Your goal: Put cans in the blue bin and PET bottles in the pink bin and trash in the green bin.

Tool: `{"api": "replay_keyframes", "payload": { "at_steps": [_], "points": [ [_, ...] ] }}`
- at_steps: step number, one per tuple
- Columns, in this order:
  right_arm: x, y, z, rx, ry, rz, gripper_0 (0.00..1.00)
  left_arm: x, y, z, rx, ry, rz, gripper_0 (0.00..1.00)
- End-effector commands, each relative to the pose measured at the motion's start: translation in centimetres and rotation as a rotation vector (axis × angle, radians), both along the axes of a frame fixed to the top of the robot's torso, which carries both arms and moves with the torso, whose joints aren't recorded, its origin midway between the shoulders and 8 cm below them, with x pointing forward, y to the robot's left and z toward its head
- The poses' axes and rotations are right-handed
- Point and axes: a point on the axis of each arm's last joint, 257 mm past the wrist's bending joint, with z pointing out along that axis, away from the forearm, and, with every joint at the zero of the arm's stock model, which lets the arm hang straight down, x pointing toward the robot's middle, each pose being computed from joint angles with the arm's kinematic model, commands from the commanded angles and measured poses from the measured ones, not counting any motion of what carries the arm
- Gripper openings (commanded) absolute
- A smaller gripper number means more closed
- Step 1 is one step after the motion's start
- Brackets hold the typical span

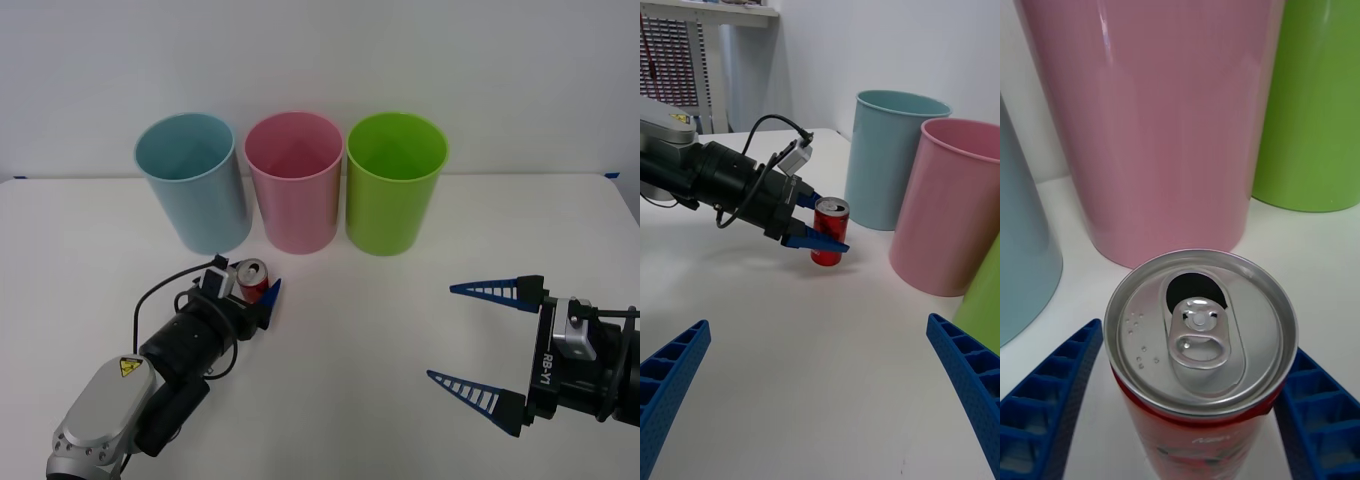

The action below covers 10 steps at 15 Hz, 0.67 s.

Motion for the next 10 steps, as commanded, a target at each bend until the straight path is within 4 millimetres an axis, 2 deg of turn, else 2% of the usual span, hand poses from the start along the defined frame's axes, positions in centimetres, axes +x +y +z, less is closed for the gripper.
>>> {"api": "replay_keyframes", "payload": {
  "at_steps": [1, 10],
  "points": [
    [0.00, 0.00, 0.00, 0.000, 0.000, 0.000, 1.00, -0.09, -0.17, -0.06, 0.009, -0.002, -0.008, 0.00],
    [0.00, 0.00, 0.00, 0.000, 0.000, 0.000, 1.00, 0.03, 0.32, 0.27, 0.029, -0.022, -0.008, 0.00]
  ]
}}
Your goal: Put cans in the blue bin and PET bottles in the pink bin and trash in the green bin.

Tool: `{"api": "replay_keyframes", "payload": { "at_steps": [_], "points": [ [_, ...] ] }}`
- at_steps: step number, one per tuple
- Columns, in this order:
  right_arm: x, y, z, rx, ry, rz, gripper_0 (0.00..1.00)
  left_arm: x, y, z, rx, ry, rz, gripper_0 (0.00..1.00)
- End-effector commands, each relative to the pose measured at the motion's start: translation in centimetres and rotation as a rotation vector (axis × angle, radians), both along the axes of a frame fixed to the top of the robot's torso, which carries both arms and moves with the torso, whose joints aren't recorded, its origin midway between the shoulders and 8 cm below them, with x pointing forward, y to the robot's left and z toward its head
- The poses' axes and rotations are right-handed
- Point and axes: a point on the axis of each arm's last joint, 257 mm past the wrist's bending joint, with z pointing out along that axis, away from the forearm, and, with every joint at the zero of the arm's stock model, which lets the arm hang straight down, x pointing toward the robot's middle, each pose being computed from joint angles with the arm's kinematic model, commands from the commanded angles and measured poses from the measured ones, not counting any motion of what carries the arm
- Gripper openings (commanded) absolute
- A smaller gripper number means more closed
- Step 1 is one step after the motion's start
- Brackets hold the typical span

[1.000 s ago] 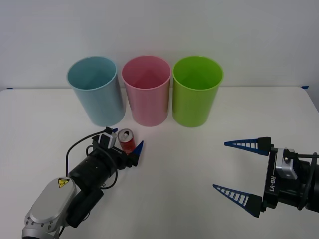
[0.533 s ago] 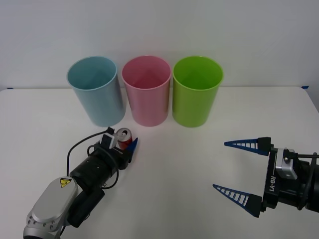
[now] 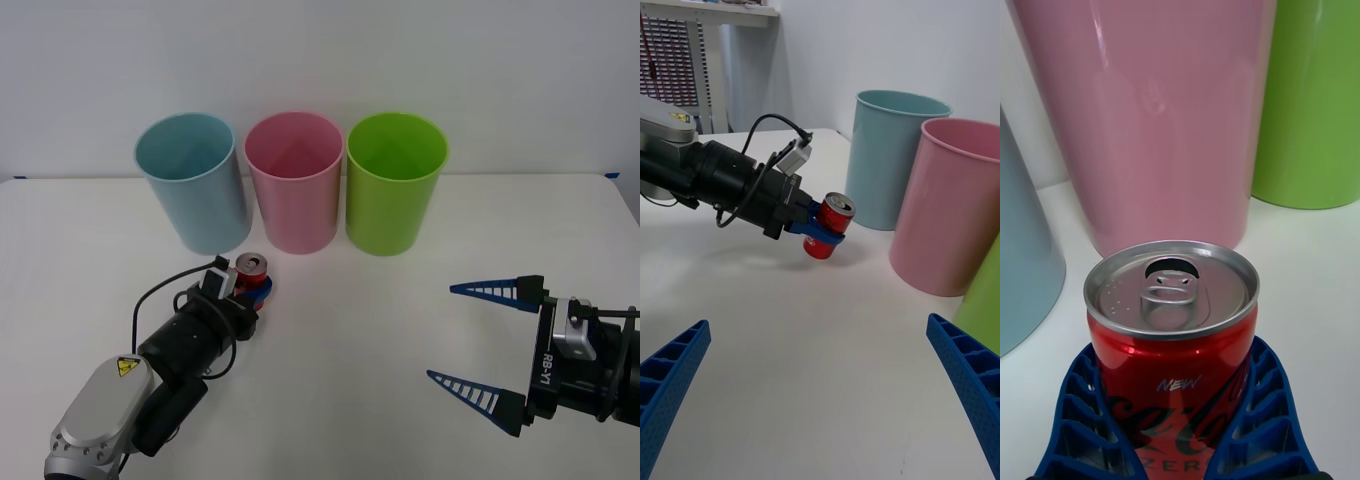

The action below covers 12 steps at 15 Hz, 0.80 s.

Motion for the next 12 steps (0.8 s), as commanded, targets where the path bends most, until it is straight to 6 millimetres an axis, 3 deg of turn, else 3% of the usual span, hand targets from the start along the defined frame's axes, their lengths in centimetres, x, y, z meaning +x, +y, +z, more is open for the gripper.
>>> {"api": "replay_keyframes", "payload": {
  "at_steps": [1, 6, 12],
  "points": [
    [0.0, 0.0, 0.0, 0.000, 0.000, 0.000, 1.00, 0.1, 0.1, 0.2, -0.003, -0.005, 0.002, 0.00],
    [0.0, 0.0, 0.0, 0.000, 0.000, 0.000, 1.00, -1.3, -0.8, 1.7, -0.036, -0.024, -0.091, 0.00],
    [0.0, 0.0, 0.0, 0.000, 0.000, 0.000, 1.00, -4.7, 1.6, 3.2, -0.108, -0.035, -0.118, 0.00]
  ]
}}
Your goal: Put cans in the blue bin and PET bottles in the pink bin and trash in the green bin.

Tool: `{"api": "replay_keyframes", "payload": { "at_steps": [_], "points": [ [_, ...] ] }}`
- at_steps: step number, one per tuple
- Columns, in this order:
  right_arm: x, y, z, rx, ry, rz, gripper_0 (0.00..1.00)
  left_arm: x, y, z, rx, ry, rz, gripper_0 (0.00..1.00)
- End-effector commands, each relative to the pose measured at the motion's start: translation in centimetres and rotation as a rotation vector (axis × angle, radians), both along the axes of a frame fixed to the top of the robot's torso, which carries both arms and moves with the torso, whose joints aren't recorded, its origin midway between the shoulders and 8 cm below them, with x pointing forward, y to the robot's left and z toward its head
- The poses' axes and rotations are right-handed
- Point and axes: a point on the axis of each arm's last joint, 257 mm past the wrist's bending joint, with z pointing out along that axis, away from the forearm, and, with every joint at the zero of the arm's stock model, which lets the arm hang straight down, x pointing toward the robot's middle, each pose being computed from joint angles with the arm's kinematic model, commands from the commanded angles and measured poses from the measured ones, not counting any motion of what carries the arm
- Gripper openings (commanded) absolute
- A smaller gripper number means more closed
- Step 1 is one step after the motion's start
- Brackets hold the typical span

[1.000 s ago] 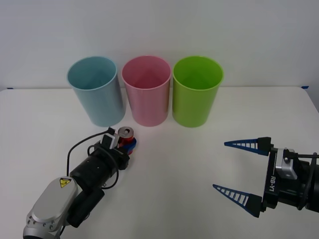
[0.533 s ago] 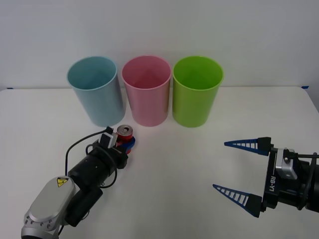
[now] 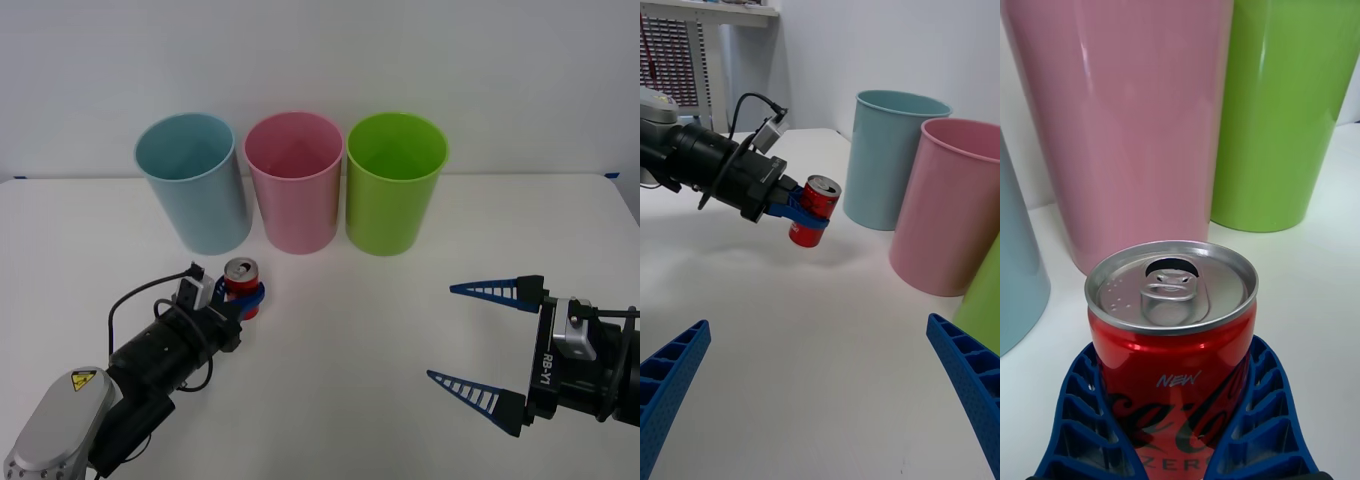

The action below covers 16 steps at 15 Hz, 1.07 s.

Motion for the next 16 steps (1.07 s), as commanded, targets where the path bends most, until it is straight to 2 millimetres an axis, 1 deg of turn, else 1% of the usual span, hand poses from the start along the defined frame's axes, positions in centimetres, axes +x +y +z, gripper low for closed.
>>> {"api": "replay_keyframes", "payload": {
  "at_steps": [1, 4, 6, 8, 10, 12, 13, 14, 16],
  "points": [
    [0.0, 0.0, 0.0, 0.000, 0.000, 0.000, 1.00, -1.6, 1.0, 1.0, -0.036, -0.007, -0.009, 0.00],
    [0.0, 0.0, 0.0, 0.000, 0.000, 0.000, 1.00, -2.9, 2.0, 2.5, -0.081, -0.022, -0.017, 0.00],
    [0.0, 0.0, 0.0, 0.000, 0.000, 0.000, 1.00, -3.8, 2.5, 3.9, -0.124, -0.040, -0.041, 0.00],
    [0.0, 0.0, 0.0, 0.000, 0.000, 0.000, 1.00, -4.5, 3.5, 5.8, -0.153, -0.076, -0.060, 0.00],
    [0.0, 0.0, 0.0, 0.000, 0.000, 0.000, 1.00, -4.9, 4.1, 7.2, -0.176, -0.106, -0.066, 0.00],
    [0.0, 0.0, 0.0, 0.000, 0.000, 0.000, 1.00, -5.0, 4.8, 9.3, -0.207, -0.150, -0.063, 0.00],
    [0.0, 0.0, 0.0, 0.000, 0.000, 0.000, 1.00, -5.0, 4.8, 10.2, -0.220, -0.167, -0.064, 0.00],
    [0.0, 0.0, 0.0, 0.000, 0.000, 0.000, 1.00, -5.1, 4.9, 11.7, -0.233, -0.195, -0.065, 0.00],
    [0.0, 0.0, 0.0, 0.000, 0.000, 0.000, 1.00, -5.3, 5.5, 14.3, -0.278, -0.223, -0.065, 0.00]
  ]
}}
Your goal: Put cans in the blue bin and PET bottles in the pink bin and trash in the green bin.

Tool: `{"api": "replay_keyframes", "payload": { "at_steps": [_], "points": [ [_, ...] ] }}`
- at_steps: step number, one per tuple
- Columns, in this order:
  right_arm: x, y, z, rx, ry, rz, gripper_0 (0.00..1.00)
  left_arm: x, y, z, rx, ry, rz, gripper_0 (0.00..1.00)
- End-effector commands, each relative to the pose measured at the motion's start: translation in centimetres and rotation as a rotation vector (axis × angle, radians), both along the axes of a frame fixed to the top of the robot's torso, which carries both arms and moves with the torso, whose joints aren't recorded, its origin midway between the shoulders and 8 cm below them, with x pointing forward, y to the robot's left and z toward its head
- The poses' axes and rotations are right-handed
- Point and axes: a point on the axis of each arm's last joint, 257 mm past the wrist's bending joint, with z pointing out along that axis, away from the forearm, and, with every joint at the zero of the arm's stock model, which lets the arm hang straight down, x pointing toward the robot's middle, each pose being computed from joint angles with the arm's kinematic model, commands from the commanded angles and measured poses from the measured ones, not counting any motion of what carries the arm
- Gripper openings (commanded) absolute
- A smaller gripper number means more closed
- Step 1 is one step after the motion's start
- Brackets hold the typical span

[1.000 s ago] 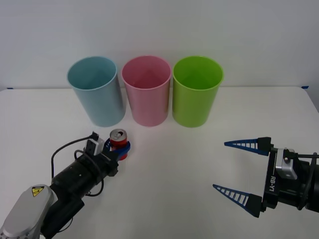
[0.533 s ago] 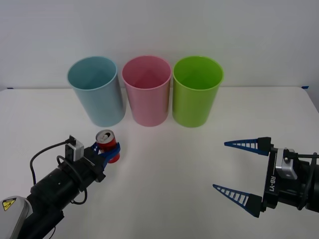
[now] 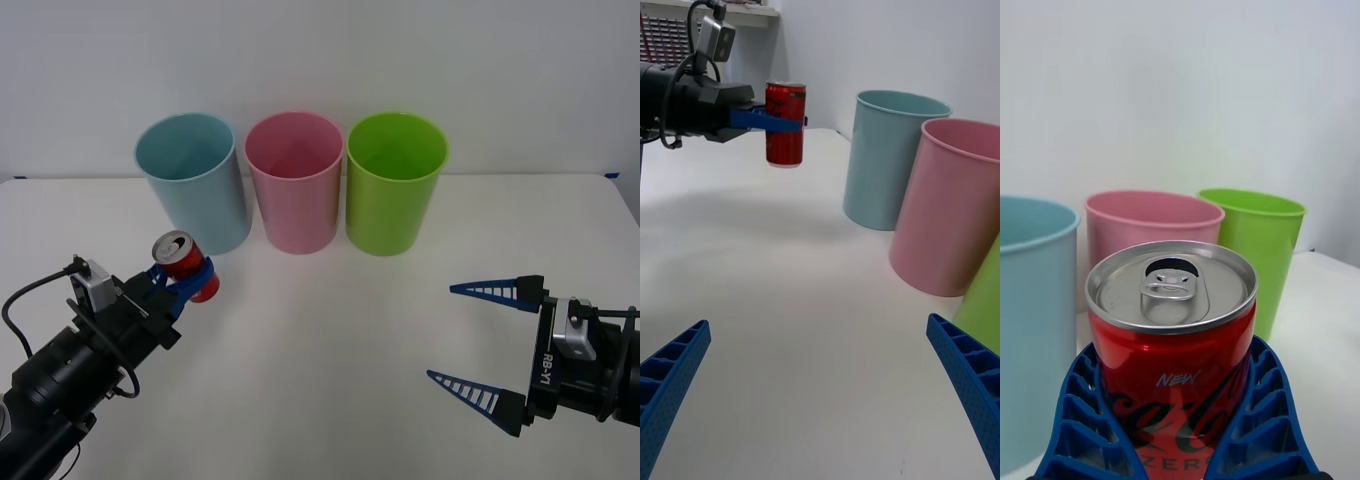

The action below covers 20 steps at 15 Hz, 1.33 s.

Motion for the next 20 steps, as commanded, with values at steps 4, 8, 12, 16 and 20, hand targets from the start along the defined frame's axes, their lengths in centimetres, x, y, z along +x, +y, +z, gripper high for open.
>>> {"api": "replay_keyframes", "payload": {
  "at_steps": [4, 8, 12, 16, 20],
  "points": [
    [0.0, 0.0, 0.0, 0.000, 0.000, 0.000, 1.00, -0.3, 2.3, 6.1, -0.089, -0.078, 0.019, 0.00],
    [0.0, 0.0, 0.0, 0.000, 0.000, 0.000, 1.00, -0.4, 4.4, 9.3, -0.144, -0.113, 0.052, 0.00],
    [0.0, 0.0, 0.0, 0.000, 0.000, 0.000, 1.00, 1.3, 5.7, 11.8, -0.107, -0.137, 0.181, 0.00],
    [0.0, 0.0, 0.0, 0.000, 0.000, 0.000, 1.00, 4.8, 4.6, 15.1, -0.110, -0.152, 0.235, 0.00],
    [0.0, 0.0, 0.0, 0.000, 0.000, 0.000, 1.00, 7.8, 4.2, 17.4, -0.116, -0.166, 0.263, 0.00]
  ]
}}
